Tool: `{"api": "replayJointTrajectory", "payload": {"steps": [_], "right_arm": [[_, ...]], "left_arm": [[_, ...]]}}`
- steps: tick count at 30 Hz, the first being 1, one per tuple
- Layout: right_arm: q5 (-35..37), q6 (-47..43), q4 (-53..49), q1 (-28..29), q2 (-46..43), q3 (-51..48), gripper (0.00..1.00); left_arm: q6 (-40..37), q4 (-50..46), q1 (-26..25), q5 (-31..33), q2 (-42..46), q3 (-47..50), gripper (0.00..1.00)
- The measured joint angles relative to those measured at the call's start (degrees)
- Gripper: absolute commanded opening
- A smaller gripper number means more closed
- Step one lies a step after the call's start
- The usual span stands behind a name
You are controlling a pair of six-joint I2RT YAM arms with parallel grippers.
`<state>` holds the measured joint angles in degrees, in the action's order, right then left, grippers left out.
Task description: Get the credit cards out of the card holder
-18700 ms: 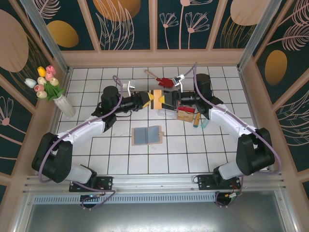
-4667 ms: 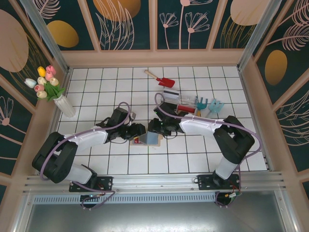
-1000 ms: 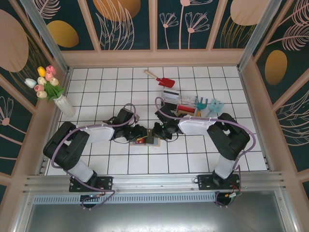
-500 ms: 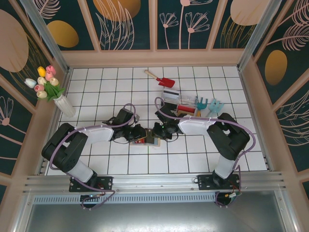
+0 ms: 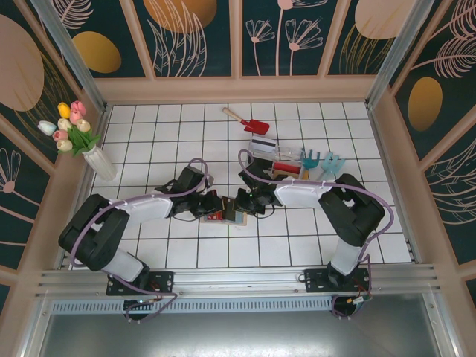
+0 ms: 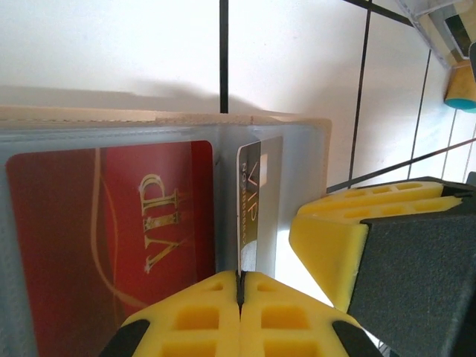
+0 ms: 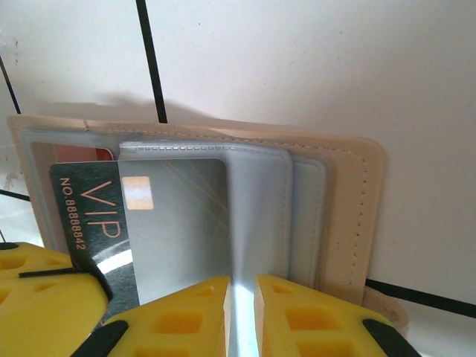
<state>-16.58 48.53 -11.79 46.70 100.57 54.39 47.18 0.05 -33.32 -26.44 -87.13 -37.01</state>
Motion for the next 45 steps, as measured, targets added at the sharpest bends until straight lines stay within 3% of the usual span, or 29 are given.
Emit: {"api": "replayJointTrajectory", "payload": {"steps": [10, 18, 25, 31, 35, 38, 45], "right_arm": [[0.0, 0.0, 0.0, -0.1, 0.0, 0.0, 0.19], [-0.1, 0.0, 0.1, -0.4, -4.3, 0.0, 0.3], [-2.6, 0.6, 7.0, -4.2, -15.2, -0.8, 0.69], [-11.1, 2.6, 17.3, -10.2, -19.5, -3.3, 0.85], [-18.3, 4.7, 24.8, -13.5, -19.7, -4.3, 0.83], [-23.4, 7.4, 30.9, -15.1, -19.7, -4.7, 0.71], [-30.8, 13.5, 43.1, -17.4, -19.7, -4.7, 0.52]], "left_arm": [[-3.4, -7.3, 0.2, 4.5, 6.1, 0.0, 0.0], [-3.6, -13.2, 0.2, 8.0, 16.2, -0.6, 0.0], [-0.4, -11.9, 0.4, 8.5, 20.8, -3.3, 0.0], [4.9, -7.0, 1.5, 4.6, 21.3, -6.6, 0.0], [8.8, -2.2, 2.7, 0.7, 21.5, -9.2, 0.0], [12.1, 2.2, 3.2, -2.4, 21.6, -9.7, 0.0], [17.7, 8.4, 3.5, -6.5, 21.6, -9.7, 0.0]]}}
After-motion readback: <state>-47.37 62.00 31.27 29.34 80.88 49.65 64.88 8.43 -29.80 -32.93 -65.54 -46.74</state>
